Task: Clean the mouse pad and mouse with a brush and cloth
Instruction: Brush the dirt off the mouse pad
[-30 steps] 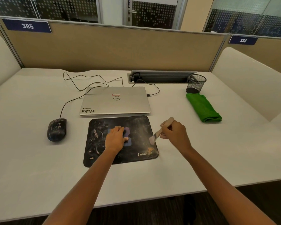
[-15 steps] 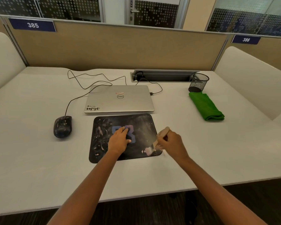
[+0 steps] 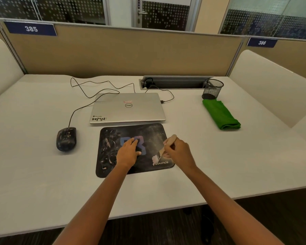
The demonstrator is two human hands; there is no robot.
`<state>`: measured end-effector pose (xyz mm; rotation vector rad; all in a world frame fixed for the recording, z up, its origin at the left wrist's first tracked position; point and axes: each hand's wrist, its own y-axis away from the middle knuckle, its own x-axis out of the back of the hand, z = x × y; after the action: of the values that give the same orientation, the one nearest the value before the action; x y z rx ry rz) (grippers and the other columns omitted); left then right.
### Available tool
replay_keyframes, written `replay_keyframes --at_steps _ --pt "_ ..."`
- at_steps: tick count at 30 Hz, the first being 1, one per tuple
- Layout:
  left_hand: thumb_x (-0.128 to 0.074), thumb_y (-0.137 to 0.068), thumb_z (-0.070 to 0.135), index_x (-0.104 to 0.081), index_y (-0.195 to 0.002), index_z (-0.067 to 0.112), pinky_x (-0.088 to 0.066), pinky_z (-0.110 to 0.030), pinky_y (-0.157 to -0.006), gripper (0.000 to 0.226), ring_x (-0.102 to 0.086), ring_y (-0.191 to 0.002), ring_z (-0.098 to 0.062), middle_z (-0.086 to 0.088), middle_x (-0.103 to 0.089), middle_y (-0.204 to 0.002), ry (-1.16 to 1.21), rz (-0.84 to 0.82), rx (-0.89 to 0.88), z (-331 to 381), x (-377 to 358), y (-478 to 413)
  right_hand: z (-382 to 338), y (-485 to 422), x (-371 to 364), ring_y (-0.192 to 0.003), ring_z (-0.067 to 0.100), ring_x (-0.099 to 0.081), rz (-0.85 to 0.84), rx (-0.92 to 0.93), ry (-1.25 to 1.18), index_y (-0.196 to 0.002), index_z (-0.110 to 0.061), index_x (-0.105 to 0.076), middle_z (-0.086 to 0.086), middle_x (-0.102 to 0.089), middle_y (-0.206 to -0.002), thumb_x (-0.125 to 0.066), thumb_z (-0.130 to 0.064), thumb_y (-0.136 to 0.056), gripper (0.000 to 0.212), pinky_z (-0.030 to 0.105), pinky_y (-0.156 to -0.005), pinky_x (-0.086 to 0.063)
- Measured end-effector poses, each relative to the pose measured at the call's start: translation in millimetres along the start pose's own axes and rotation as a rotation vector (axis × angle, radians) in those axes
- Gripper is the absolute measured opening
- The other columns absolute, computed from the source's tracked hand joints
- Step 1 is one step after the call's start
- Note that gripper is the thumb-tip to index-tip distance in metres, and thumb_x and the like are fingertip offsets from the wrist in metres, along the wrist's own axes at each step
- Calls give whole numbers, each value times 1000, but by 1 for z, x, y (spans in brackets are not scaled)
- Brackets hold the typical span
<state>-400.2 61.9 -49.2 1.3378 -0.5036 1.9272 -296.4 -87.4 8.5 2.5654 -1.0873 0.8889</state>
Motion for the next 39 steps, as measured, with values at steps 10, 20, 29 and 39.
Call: replay_keyframes --at_steps 10,20,29,39 --pt "-47 -96 24 -24 -146 13 -31 -35 -113 56 -33 -138 -23 -7 -25 -154 -4 17 0 -2 -2 0 10 -12 38 -77 32 -67 62 76 75 -92 1 -61 11 -66 -81 -48 -6 -90 15 48 -78 -55" --pt "-46 -96 26 -22 -147 14 -30 -36 -114 57 -28 -140 -23 -5 -21 -156 -8 11 0 -3 -1 0 18 -16 39 -90 20 -65 -276 334 282 -94 -3 -71 11 -72 -99 -59 5 -82 19 0 -72 -38" --pt "-47 -96 25 -23 -146 15 -33 -37 -113 57 -33 -138 -23 -6 -25 -154 -1 22 8 -2 -4 0 28 1 70 -75 4 -60 -337 290 223 -84 -6 -73 -1 -72 -87 -62 2 -82 13 3 -70 -41" --pt "-47 -96 26 -24 -146 15 -32 -38 -113 56 -31 -139 -24 -6 -24 -154 11 30 35 -1 -4 2 14 -11 47 -91 25 -65 -248 285 209 -88 0 -71 12 -72 -97 -59 2 -83 13 28 -84 -47"
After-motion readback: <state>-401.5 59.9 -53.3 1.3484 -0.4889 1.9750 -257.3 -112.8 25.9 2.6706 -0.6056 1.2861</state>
